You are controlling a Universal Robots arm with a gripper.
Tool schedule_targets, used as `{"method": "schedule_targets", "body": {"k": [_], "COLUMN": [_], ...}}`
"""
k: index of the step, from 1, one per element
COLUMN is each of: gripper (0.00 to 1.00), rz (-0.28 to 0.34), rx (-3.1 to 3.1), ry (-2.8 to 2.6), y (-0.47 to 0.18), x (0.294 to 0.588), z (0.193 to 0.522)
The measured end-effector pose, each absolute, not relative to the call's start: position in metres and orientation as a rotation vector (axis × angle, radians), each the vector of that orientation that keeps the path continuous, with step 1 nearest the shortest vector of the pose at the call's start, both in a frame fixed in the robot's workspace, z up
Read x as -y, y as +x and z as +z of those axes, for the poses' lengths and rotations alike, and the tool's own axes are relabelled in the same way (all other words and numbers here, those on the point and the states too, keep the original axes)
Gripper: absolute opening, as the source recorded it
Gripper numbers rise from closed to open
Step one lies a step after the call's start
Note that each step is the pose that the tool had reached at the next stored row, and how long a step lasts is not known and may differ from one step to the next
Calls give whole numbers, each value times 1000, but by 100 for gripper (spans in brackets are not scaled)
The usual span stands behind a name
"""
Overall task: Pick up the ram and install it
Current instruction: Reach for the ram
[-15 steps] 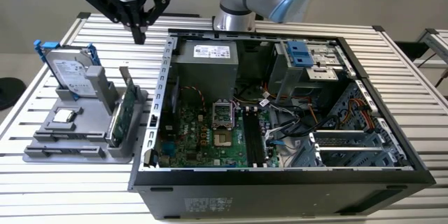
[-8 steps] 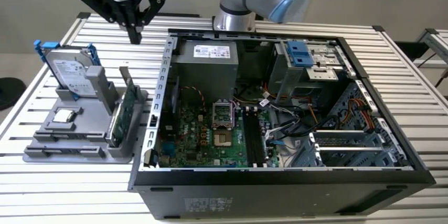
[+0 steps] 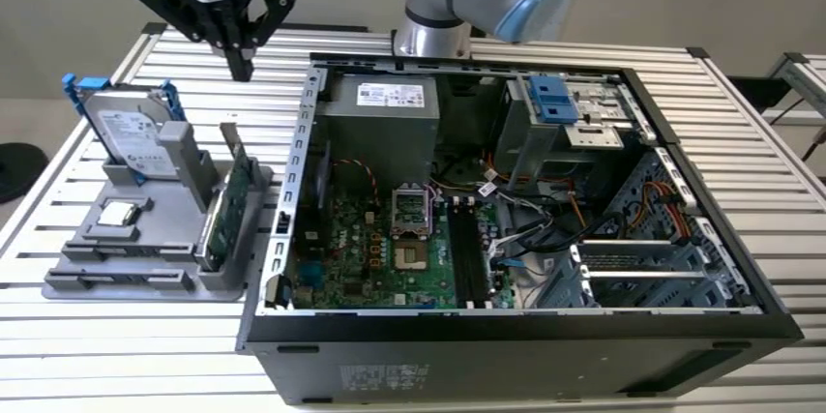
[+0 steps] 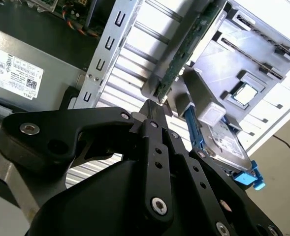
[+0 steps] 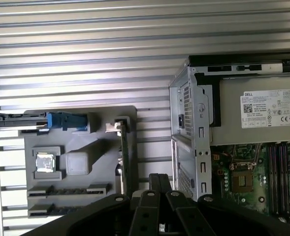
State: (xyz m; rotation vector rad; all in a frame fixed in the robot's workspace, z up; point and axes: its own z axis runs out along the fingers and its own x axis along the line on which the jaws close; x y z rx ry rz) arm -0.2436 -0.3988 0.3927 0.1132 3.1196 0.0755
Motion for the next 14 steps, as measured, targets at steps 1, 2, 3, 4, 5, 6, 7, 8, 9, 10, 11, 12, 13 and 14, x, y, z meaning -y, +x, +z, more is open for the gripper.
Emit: {"method": "schedule_targets", "body": {"k": [1, 2, 3, 4, 5, 6, 7, 8, 9, 10, 11, 12, 13, 14], "gripper": [0, 0, 0, 0, 0, 0, 0, 0, 0, 0, 0, 0, 0, 0], "rz": [76, 76, 76, 76, 76, 76, 76, 76, 76, 76, 76, 76, 76, 76], "rx": [-3120, -3120, -3120, -3120, -3120, -3120, -3120, -3120, -3120, -3120, -3120, -3120, -3120, -3120], "ry": [113, 113, 113, 113, 113, 113, 113, 113, 113, 113, 113, 113, 113, 113], "y": [-245, -245, -246, -247, -248, -248, -249, -250, -251, -251, -252, -253, -254, -254], "x": [399, 399, 399, 399, 399, 399, 399, 399, 399, 399, 399, 399, 399, 399], "z": [393, 393, 393, 393, 393, 393, 393, 393, 393, 393, 393, 393, 393, 393]}}
